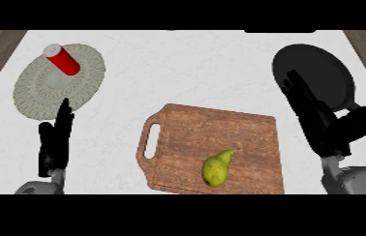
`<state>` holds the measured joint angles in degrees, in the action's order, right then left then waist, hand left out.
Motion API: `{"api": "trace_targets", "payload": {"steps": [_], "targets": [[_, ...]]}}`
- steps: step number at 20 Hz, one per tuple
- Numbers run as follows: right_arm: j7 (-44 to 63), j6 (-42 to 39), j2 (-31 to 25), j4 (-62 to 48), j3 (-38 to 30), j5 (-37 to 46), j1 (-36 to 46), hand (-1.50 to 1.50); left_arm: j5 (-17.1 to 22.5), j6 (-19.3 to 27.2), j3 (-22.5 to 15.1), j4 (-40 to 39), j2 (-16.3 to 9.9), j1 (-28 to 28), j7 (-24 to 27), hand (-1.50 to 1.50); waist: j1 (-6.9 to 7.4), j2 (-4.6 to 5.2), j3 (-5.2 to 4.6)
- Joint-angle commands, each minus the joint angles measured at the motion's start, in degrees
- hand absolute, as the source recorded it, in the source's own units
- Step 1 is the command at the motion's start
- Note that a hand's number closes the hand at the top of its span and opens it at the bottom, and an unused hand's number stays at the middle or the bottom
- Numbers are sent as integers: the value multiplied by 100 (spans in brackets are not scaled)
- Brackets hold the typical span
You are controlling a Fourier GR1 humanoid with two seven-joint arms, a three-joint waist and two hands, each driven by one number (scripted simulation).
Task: Pick the pear from the cutting board and place it in the pan
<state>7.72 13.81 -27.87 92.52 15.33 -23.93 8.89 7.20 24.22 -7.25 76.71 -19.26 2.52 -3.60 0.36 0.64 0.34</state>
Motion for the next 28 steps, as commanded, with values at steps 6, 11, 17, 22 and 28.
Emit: {"api": "trace_targets", "payload": {"steps": [6, 11, 17, 22, 28], "targets": [[-510, 659, 957, 602, -614, -491, -200, 150, 135, -879, -699, 1025, 590, 376, 1192, 0, -189, -122, -35], [92, 2000, 500, 1763, -11, 732, -2226, -150, 351, -1147, -830, 1111, 704, 156, 1130, 0, -345, -137, -48], [757, 2038, -644, 3197, 227, 1669, -3427, -150, 70, -1083, -1190, 1435, 840, -168, 1051, 0, -137, -95, -41], [2069, 1859, -925, 3246, 573, 2267, -2701, -150, 35, -1166, -1050, 1220, 947, 15, 1200, 0, -30, -62, -41], [3624, 857, -1434, 2921, 728, 1978, -1221, -150, 152, -1424, -906, 1078, 848, 459, 952, 0, 71, -35, -43]]}}
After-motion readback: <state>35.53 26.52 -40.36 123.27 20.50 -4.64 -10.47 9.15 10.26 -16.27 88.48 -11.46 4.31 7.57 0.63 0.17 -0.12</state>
